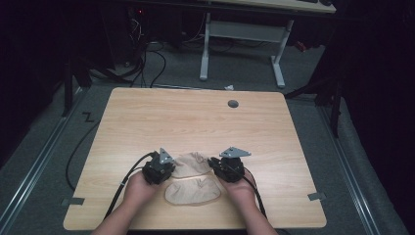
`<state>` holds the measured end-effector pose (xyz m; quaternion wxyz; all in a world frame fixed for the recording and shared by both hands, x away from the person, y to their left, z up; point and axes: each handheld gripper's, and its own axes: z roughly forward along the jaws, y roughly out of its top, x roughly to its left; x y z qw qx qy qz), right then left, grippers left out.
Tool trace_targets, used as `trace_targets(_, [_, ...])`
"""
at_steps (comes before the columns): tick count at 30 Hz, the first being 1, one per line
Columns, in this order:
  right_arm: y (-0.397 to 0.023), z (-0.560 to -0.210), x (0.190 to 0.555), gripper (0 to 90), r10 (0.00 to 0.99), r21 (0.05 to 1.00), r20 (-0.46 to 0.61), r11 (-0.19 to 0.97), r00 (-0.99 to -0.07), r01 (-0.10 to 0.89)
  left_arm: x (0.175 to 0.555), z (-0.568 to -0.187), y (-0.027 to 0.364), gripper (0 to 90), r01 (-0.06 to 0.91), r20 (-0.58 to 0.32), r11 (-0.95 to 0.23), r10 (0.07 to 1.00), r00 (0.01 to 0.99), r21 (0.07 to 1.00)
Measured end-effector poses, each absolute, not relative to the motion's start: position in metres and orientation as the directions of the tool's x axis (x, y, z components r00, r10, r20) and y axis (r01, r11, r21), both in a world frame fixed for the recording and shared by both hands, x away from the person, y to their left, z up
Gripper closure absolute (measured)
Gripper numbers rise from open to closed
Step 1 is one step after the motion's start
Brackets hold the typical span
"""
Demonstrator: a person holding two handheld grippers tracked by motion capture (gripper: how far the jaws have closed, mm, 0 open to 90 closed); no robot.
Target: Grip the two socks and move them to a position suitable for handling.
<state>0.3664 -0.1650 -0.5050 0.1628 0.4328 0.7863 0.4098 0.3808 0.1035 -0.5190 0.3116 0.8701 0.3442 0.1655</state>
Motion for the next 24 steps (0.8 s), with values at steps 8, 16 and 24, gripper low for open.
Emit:
trace_targets(8, [-0.167,-0.510,0.369,77.3,0.825,0.771,0.094,0.293,-0.557,0.566,0.380,-0.522,0.113,78.4,0.489,0.078,-0.534,0.726,0.683,0.690])
trace_targets(16, [-0.179,-0.513,0.373,70.4,0.850,0.768,0.097,0.268,-0.519,0.581,0.379,-0.513,0.122,66.2,0.483,0.057,-0.480,0.751,0.658,0.732])
trace_targets(24, [-0.172,-0.523,0.387,60.3,0.850,0.741,0.088,0.292,-0.519,0.605,0.388,-0.526,0.132,54.5,0.572,-0.035,-0.405,0.794,0.607,0.713])
